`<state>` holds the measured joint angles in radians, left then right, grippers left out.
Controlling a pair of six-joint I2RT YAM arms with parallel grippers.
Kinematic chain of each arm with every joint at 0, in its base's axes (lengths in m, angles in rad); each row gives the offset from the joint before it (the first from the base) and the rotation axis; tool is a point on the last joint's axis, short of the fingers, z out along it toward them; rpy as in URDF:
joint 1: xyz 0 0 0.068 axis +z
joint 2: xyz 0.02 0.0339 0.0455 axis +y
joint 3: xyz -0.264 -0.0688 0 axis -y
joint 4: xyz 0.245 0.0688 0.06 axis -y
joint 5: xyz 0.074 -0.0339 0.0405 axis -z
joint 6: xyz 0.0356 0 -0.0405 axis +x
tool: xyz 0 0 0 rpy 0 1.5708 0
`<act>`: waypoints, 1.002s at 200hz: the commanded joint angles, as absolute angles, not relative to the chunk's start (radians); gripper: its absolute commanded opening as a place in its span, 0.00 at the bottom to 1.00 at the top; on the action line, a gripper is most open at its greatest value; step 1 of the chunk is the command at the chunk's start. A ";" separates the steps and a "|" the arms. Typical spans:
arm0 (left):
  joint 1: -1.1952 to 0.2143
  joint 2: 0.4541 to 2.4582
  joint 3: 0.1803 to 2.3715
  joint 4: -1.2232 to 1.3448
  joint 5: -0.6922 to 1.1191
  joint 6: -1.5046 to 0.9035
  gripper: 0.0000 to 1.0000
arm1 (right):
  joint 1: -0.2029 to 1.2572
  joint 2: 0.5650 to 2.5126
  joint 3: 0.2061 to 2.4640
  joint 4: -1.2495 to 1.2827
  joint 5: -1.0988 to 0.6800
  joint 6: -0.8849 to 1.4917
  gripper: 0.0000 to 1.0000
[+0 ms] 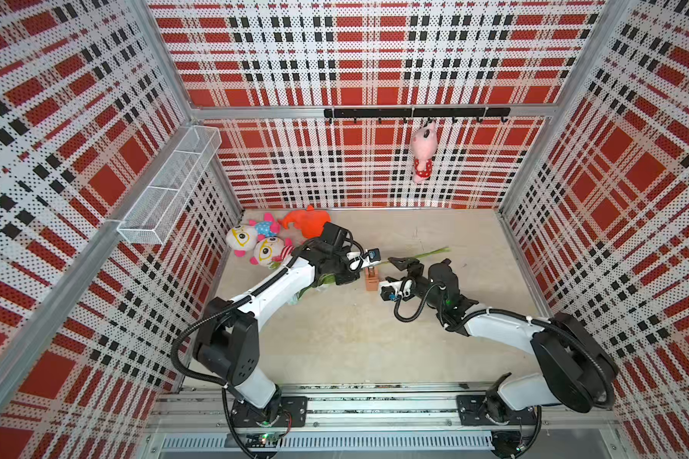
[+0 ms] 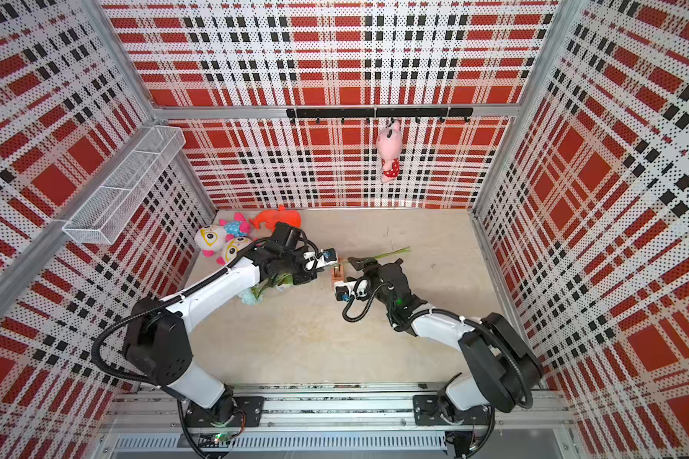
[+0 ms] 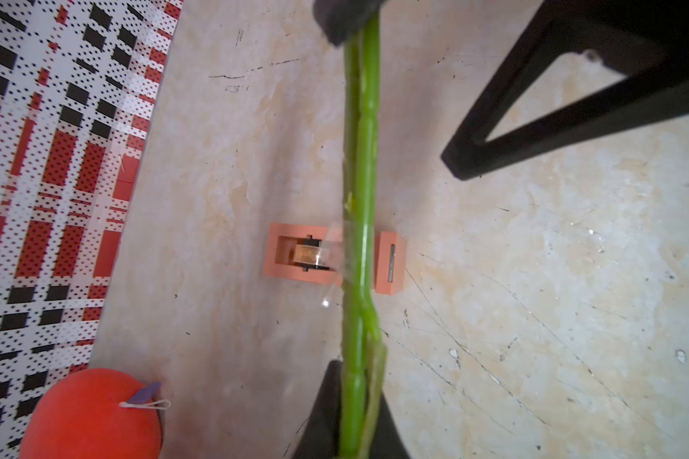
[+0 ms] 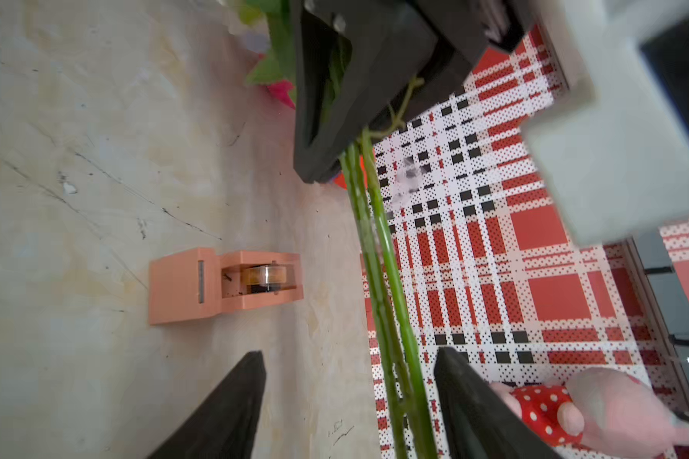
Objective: Wrap bouquets with tape
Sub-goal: Wrap the tape around the bouquet.
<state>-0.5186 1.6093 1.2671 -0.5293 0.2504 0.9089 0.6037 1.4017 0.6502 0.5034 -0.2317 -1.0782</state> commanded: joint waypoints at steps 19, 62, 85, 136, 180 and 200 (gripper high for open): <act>-0.560 1.510 1.189 -0.371 0.100 0.906 0.00 | 0.535 1.205 0.758 0.127 -0.488 -0.602 1.00; -0.631 1.387 1.013 -0.108 -0.096 0.975 0.00 | 0.218 1.242 1.071 -0.243 -0.747 -0.122 1.00; -0.657 1.320 0.912 0.014 -0.136 1.040 0.00 | 0.218 1.354 1.247 -0.449 -0.720 -0.191 1.00; -0.709 1.292 0.839 0.151 -0.236 1.105 0.00 | 0.311 1.703 1.661 -0.930 -0.736 -0.511 0.96; -0.729 1.307 0.834 0.182 -0.263 1.137 0.00 | 0.366 1.970 1.903 -1.162 -0.724 -0.629 0.83; -0.723 1.307 0.826 0.189 -0.254 1.139 0.00 | 0.378 2.009 1.920 -1.177 -0.737 -0.659 0.84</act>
<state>-0.7193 1.3273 0.8249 0.0822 -0.2424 1.1225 0.3641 1.9800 1.8805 -1.0290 -0.6975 -0.5617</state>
